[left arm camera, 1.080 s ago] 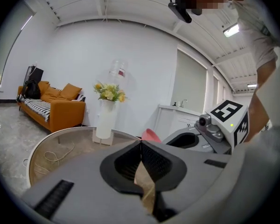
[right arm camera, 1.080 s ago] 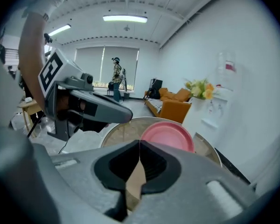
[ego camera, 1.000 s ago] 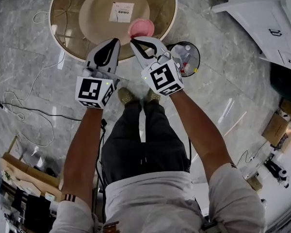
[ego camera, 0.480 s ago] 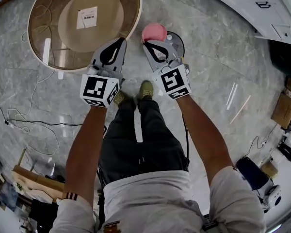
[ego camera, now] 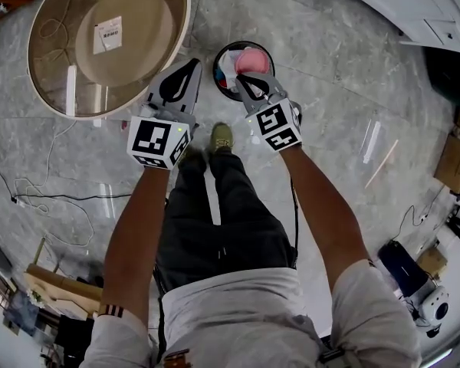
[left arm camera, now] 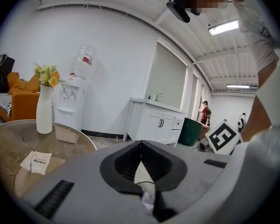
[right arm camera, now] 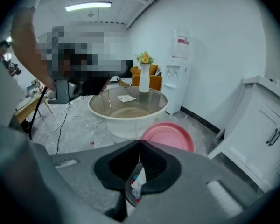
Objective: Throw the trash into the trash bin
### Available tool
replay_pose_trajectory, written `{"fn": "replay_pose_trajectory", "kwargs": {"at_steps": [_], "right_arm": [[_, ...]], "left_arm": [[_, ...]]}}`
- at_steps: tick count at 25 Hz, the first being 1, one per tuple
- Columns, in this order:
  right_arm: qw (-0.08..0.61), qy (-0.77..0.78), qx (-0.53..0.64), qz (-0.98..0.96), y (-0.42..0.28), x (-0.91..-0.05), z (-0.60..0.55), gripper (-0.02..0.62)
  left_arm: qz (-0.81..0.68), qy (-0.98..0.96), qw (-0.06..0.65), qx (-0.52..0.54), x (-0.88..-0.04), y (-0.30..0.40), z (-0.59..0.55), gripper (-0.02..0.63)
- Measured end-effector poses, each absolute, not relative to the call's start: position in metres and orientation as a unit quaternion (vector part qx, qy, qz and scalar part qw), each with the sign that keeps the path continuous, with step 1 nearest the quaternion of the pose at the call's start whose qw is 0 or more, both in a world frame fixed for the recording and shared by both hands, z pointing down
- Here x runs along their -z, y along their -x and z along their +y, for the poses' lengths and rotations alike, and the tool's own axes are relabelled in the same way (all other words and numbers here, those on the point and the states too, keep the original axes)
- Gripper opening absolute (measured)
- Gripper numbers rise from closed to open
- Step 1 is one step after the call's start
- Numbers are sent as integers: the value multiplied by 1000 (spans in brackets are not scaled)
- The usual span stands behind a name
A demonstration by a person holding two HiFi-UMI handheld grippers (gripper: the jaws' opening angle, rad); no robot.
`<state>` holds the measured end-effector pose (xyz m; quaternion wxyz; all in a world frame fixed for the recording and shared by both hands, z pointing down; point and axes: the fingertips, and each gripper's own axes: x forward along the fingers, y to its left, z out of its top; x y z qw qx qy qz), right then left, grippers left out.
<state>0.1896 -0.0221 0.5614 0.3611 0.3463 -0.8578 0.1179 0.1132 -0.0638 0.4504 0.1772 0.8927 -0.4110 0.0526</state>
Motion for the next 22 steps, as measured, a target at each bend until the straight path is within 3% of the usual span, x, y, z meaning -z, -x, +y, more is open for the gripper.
{"fn": "replay_pose_trajectory", "kwargs": {"at_steps": [11,14,22], "right_arm": [[424,-302,-140,-842,-213,-622,-27,20],[430,-300,-145,-839,-218,-626,-29,48],[413,-302,-142,-847,-219,-617,-38,37]], "left_arm": [[-422,-885,189,-55,-466,-120,-70,0],[-422,-884,193,-57,-469,-121,-71,0],[-427,-882,193,-54,-467,-120,-82,0]]}}
